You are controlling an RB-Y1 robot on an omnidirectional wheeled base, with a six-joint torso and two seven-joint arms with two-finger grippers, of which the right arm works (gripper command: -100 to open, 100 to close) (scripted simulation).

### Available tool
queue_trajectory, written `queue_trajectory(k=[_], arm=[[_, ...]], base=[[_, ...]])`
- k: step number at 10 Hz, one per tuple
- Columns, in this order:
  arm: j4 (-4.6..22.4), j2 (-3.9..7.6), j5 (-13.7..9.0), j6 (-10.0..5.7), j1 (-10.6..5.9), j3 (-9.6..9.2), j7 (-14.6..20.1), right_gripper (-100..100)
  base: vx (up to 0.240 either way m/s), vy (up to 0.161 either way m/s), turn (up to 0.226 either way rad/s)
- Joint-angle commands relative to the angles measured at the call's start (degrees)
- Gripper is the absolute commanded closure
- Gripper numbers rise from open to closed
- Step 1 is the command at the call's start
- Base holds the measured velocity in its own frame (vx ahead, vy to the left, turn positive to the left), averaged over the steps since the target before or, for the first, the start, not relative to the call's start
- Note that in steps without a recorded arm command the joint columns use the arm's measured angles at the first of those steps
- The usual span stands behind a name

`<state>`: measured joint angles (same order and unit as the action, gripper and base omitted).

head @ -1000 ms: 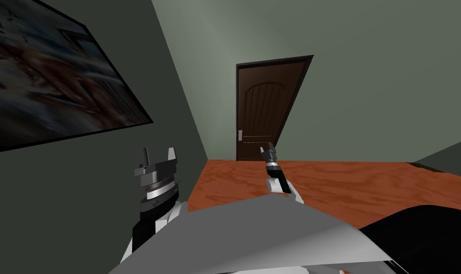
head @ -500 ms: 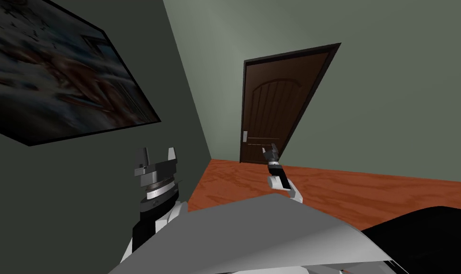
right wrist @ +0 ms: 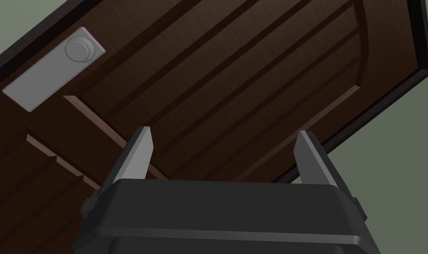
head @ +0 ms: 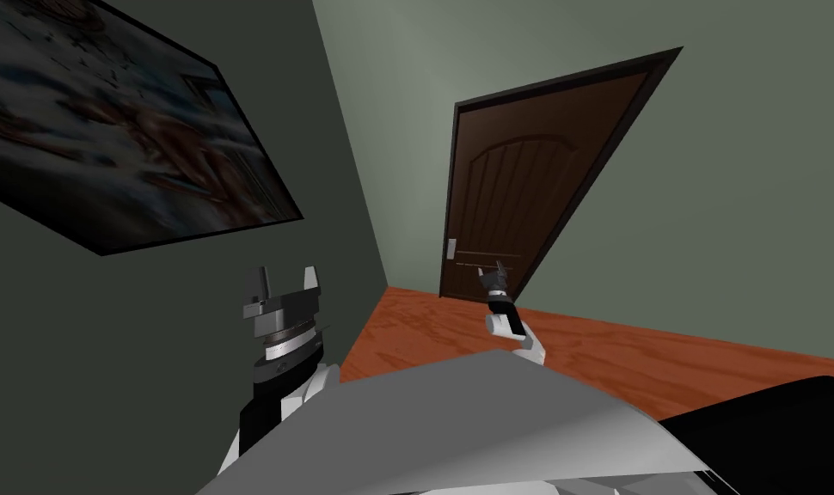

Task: Pull the door open

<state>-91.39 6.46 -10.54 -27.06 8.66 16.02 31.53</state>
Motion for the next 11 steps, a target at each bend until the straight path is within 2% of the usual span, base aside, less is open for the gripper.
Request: queue_trajectory(k=[1,3,4,6,7,9,10,11], arm=[[2.86,0.41,-0.98,-0.01,-1.51,1.28,1.90,-100],[6.30,0.93,-2.60,0.25,-3.77,3.36,5.07,-100],[6.86,0.93,-2.60,0.25,-3.77,3.36,5.07,-100],[10.50,1.44,-4.20,0.50,-6.01,5.42,8.20,-100],[10.77,1.44,-4.20,0.50,-6.01,5.42,8.20,-100],[14.24,1.92,-5.77,0.75,-8.20,7.44,11.27,-100],[14.61,1.92,-5.77,0.75,-8.20,7.44,11.27,-100],[16.52,2.16,-6.56,0.87,-9.30,8.45,12.80,-100]], base=[[0.057,-0.018,0.089],[0.071,-0.041,0.215],[0.056,-0.037,0.076],[0.065,-0.029,0.152],[0.053,-0.030,0.090],[0.058,-0.035,0.176],[0.048,-0.042,0.060],[0.041,-0.032,0.081]])
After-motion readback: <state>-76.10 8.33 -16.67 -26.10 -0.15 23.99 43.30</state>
